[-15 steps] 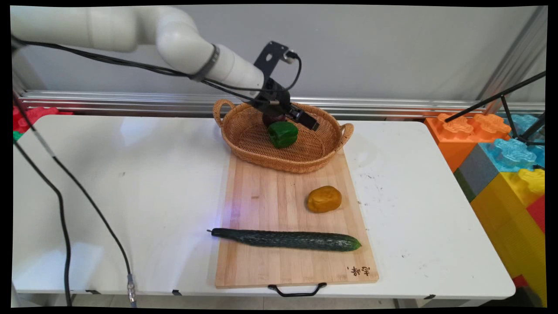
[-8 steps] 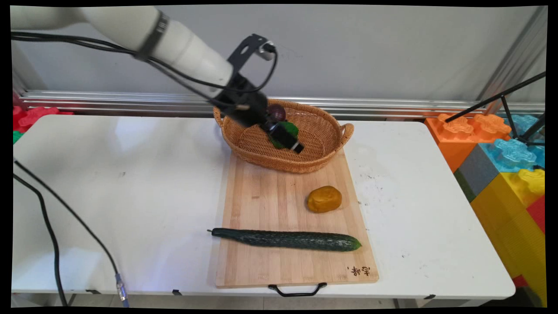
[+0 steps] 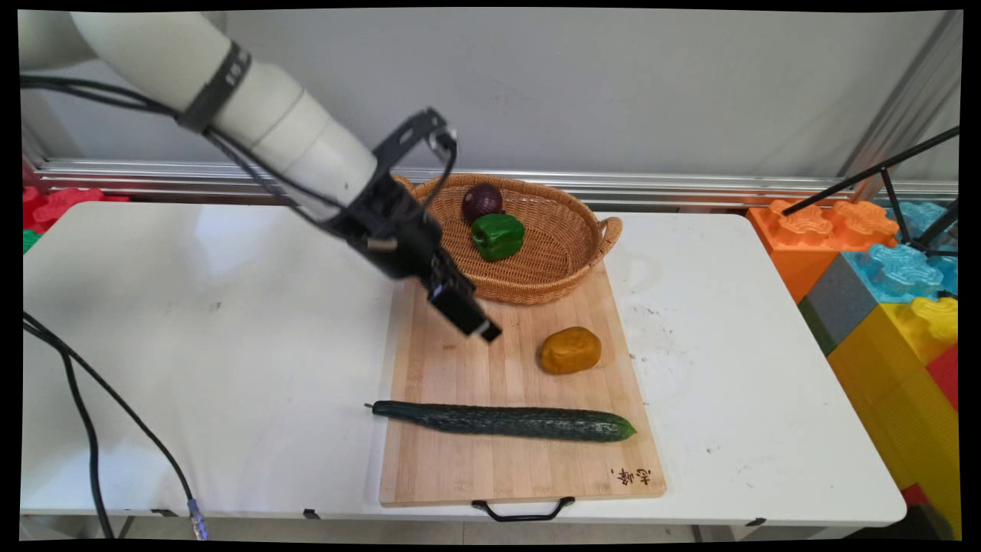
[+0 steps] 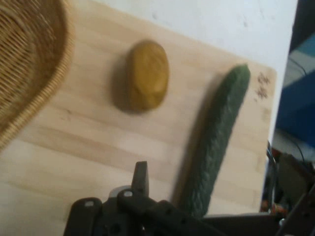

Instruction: Pick up the cucumber from the cutting board

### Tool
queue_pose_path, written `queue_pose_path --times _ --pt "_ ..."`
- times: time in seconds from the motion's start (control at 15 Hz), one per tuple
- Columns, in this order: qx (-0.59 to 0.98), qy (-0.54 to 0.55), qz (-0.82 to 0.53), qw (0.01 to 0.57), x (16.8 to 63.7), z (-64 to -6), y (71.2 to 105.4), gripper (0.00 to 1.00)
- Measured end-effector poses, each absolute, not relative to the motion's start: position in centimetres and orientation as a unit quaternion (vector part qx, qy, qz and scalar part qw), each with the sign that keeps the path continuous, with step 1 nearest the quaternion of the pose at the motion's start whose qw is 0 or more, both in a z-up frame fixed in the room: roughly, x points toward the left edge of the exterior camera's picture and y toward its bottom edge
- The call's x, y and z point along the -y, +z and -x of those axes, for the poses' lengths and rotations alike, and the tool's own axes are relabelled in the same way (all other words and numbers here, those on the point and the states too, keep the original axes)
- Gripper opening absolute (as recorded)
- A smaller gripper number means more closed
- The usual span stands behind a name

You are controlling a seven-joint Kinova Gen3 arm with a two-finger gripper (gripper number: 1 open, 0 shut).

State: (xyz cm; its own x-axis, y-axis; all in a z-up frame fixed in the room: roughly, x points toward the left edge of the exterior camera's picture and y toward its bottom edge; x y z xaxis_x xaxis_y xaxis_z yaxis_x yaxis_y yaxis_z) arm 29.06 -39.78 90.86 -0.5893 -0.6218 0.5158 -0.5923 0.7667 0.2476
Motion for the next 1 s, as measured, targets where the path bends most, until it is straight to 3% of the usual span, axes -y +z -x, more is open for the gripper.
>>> queue_pose_path --times 0.6,1.0 --pt "0.935 -0.058 -0.256 0.239 38.7 -26.6 83.3 1.0" --pt "0.952 -0.046 -0.212 0.217 39.2 -25.5 80.1 1.0"
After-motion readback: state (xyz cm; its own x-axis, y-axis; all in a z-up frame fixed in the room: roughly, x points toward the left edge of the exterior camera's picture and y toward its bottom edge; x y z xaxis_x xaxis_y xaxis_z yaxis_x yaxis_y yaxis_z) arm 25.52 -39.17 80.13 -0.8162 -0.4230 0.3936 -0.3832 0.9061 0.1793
